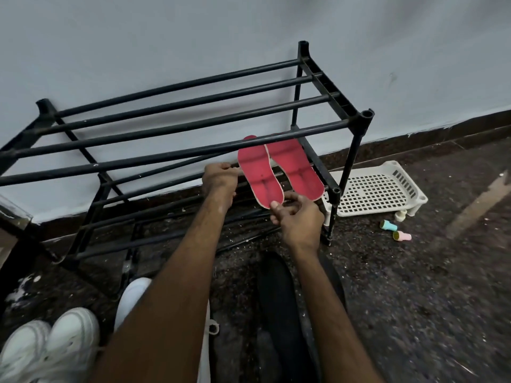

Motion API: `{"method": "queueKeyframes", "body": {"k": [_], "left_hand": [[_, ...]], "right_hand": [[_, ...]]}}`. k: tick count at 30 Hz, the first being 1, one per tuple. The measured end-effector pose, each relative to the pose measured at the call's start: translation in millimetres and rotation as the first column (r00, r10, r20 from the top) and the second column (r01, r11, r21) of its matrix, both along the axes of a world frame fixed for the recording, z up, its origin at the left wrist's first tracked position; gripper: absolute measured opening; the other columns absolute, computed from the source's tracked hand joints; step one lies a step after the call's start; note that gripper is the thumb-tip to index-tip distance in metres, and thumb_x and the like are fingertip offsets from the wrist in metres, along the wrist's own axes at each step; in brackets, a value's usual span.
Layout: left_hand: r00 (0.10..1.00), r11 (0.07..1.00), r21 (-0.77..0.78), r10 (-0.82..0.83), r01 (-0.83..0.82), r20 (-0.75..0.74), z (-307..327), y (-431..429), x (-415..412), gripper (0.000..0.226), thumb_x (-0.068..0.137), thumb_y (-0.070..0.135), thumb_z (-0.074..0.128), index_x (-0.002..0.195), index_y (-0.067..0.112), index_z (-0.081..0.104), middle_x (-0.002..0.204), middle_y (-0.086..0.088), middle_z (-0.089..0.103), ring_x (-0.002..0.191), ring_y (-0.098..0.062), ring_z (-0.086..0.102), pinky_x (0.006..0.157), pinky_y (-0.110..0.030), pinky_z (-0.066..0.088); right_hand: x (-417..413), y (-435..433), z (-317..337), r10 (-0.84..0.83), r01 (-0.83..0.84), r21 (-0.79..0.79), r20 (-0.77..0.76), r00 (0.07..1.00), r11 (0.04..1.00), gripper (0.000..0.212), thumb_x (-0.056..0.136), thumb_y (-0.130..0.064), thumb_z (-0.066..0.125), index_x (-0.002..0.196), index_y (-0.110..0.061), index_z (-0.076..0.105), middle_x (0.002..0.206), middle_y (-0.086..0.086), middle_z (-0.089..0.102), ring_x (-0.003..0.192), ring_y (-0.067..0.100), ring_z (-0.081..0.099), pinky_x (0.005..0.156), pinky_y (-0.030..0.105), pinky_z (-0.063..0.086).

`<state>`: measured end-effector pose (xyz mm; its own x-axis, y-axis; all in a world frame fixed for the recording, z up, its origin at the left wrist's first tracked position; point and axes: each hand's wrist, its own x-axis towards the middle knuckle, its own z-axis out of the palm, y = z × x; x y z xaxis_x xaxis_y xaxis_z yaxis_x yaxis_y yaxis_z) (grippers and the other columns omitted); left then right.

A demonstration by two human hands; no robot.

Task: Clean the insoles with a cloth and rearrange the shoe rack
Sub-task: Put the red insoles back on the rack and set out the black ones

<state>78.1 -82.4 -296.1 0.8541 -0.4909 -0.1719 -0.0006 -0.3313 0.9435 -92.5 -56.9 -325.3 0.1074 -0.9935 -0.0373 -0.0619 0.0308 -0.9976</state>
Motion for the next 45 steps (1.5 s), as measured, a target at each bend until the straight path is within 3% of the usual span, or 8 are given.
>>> {"method": "queueKeyframes", "body": {"k": [4,7,13,21,29,33,38,45], "left_hand": [[0.947,0.952,-0.129,0.293,-0.277,0.13,-9.1,37.8,-41.0,0.014,0.089,0.027,0.061,0.095,0.022,0.072,0.09,0.002,0.073,0.08,-0.019,0.064,0.069,-0.026,0.046],[0.921,0.923,-0.185,0.364,-0.338,0.136,-41.0,70.6,-99.0,0.011,0.09,0.023,0.061,0.091,0.02,0.071,0.085,0.003,0.072,0.075,-0.014,0.06,0.068,-0.026,0.042],[0.981,0.984,0.114,0.153,-0.139,-0.122,-151.1,133.5,-176.2,0.02,0.088,0.025,0.063,0.068,0.026,0.062,0.08,-0.007,0.074,0.079,-0.03,0.07,0.071,-0.039,0.057],[0.98,0.963,0.261,-0.012,0.065,-0.2,-173.2,179.7,-201.7,0.022,0.091,0.017,0.06,0.072,0.027,0.066,0.083,-0.004,0.073,0.075,-0.027,0.067,0.071,-0.038,0.059],[0.932,0.902,0.301,-0.224,0.309,-0.287,-161.2,193.2,-206.3,0.019,0.097,0.014,0.049,0.097,0.011,0.069,0.087,-0.003,0.069,0.058,-0.016,0.055,0.038,-0.017,0.033],[0.894,0.867,0.318,-0.262,0.384,-0.364,-160.5,202.0,-216.0,0.018,0.097,0.014,0.047,0.099,0.013,0.065,0.084,-0.002,0.067,0.047,-0.013,0.05,0.041,-0.016,0.026],[0.858,0.813,0.342,-0.33,0.47,-0.394,-150.0,206.7,-228.3,0.017,0.098,0.019,0.048,0.1,0.01,0.063,0.086,-0.004,0.065,0.048,-0.015,0.048,0.041,-0.019,0.029],[0.763,0.824,0.191,-0.371,0.533,-0.529,-120.2,203.4,-228.3,0.031,0.104,0.037,0.044,0.103,0.012,0.062,0.096,-0.002,0.066,0.067,-0.019,0.06,0.049,-0.026,0.041]], "right_hand": [[-40.2,23.7,-14.8,-0.172,0.173,0.007,-0.03,0.985,0.985,0.013,0.086,-0.018,0.073,0.099,-0.017,0.069,0.07,0.001,0.072,0.055,0.013,0.068,0.054,0.029,0.058],[-90.0,48.2,-51.1,-0.232,0.262,0.041,-0.347,0.909,0.964,0.013,0.087,-0.02,0.071,0.098,-0.015,0.072,0.083,0.004,0.073,0.062,0.008,0.062,0.068,0.025,0.051],[-161.5,127.7,-126.0,0.136,0.175,0.274,-0.822,0.553,0.946,0.07,0.08,-0.045,0.072,0.132,-0.005,0.046,0.129,0.018,0.054,0.119,0.037,0.05,0.096,0.04,0.043],[-165.7,169.6,-134.1,0.171,0.177,0.283,-0.864,0.474,0.943,0.068,0.079,-0.051,0.072,0.125,-0.012,0.041,0.131,0.012,0.039,0.12,0.032,0.042,0.09,0.042,0.048],[-169.4,186.9,-127.6,0.194,0.143,0.275,-0.887,0.418,0.951,0.071,0.082,-0.046,0.07,0.135,-0.012,0.036,0.139,0.01,0.037,0.124,0.029,0.043,0.092,0.04,0.049],[-188.6,190.8,-137.9,0.181,0.198,0.375,-0.764,0.619,0.905,0.063,0.077,-0.036,0.079,0.124,-0.007,0.048,0.129,0.014,0.047,0.116,0.035,0.053,0.092,0.039,0.047],[-211.1,183.0,-134.4,0.059,0.151,0.562,-0.338,0.939,0.813,0.027,0.081,-0.003,0.075,0.064,-0.014,0.056,0.073,0.008,0.062,0.074,0.02,0.059,0.064,0.027,0.046],[-236.3,173.6,-71.9,0.18,-0.17,0.629,0.047,0.982,0.759,0.01,0.087,-0.008,0.069,0.097,-0.005,0.068,0.08,0.007,0.071,0.062,0.011,0.061,0.049,0.018,0.046]]}}
